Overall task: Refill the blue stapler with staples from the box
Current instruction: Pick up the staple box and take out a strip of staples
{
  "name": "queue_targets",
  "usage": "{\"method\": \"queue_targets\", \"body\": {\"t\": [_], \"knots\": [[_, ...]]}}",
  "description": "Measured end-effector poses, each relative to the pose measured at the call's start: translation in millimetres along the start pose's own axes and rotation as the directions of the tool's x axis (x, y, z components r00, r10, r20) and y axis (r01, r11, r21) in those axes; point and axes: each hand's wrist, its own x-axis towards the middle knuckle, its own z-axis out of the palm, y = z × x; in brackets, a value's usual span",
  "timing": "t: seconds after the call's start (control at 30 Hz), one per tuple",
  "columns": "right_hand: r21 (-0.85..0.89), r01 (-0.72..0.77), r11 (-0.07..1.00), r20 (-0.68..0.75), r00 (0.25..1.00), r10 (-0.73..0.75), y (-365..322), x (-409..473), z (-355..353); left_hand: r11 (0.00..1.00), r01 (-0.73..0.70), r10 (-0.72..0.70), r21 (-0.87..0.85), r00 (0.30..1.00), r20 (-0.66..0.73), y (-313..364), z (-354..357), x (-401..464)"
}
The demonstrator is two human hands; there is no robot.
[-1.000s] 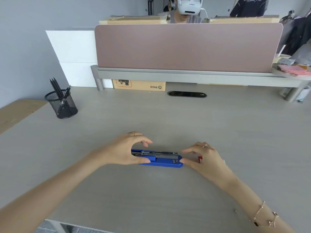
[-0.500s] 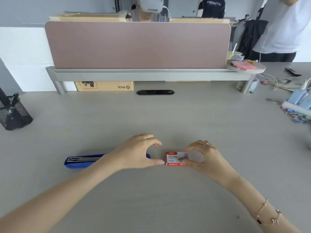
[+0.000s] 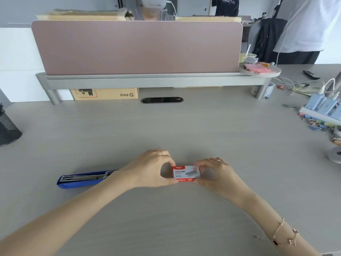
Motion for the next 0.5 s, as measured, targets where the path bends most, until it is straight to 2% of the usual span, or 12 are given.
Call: {"method": "queue_targets", "body": {"t": [0.5], "knots": [[-0.055, -0.007, 0.998, 0.030, 1.000, 0.009, 1.7, 4.9, 0.6, 0.999, 0.015, -0.016, 0.044, 1.000, 0.022, -1.1, -6.1, -3.4]]}}
